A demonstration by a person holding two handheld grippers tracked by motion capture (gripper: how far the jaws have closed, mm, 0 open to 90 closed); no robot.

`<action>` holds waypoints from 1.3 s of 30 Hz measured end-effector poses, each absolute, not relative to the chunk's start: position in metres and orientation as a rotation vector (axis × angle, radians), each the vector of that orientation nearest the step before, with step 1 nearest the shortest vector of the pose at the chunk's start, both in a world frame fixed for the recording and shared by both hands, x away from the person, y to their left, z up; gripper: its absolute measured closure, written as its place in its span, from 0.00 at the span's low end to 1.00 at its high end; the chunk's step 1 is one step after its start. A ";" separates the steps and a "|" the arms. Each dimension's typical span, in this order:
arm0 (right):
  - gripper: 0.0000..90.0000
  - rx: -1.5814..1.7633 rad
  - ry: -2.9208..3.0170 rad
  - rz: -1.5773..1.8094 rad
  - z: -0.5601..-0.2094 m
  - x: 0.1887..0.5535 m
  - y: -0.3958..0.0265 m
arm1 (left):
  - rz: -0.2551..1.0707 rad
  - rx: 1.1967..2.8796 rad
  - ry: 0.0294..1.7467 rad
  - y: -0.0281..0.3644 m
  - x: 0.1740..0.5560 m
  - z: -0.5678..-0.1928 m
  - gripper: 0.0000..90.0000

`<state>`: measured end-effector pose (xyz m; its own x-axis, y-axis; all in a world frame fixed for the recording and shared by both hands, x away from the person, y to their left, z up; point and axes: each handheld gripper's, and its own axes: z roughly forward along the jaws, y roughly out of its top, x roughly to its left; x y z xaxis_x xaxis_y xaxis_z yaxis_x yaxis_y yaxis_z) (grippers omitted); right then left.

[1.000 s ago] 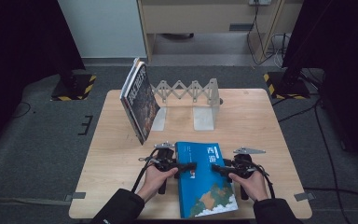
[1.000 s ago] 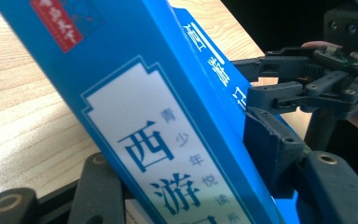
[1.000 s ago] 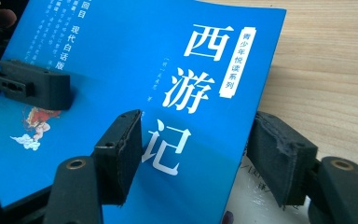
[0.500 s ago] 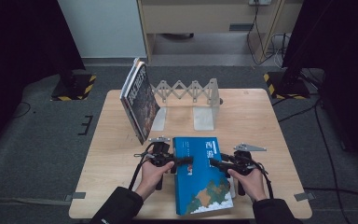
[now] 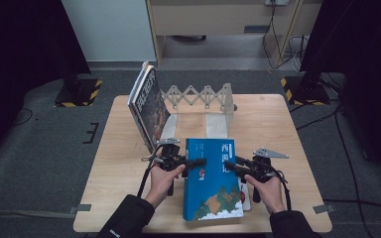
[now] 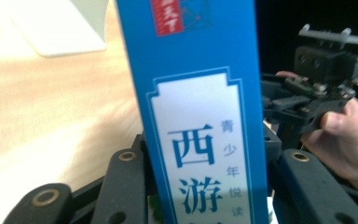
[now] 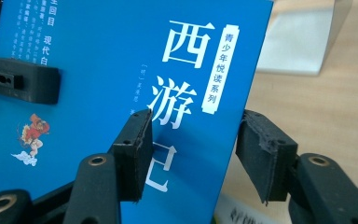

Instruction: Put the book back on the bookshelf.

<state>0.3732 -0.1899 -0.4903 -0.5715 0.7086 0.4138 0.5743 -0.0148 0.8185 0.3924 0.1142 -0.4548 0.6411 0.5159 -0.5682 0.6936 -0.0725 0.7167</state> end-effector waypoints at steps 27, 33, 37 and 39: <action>0.50 1.286 1.978 1.800 -0.470 0.373 -0.195 | -0.049 1.690 0.826 0.108 0.382 -0.429 0.67; 0.54 1.274 1.969 1.811 -0.472 0.372 -0.193 | -0.041 1.669 0.837 0.106 0.383 -0.435 0.66; 0.54 1.253 1.976 1.802 -0.471 0.371 -0.193 | -0.007 1.680 0.831 0.103 0.382 -0.435 0.65; 0.54 1.239 1.982 1.798 -0.471 0.371 -0.192 | -0.015 1.680 0.832 0.100 0.383 -0.438 0.63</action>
<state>0.3707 -0.1923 -0.4709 -0.6319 0.6762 0.3786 0.4427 -0.0860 0.8925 0.3831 0.0997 -0.4378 0.7441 0.5093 -0.4323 0.5241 -0.0438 0.8505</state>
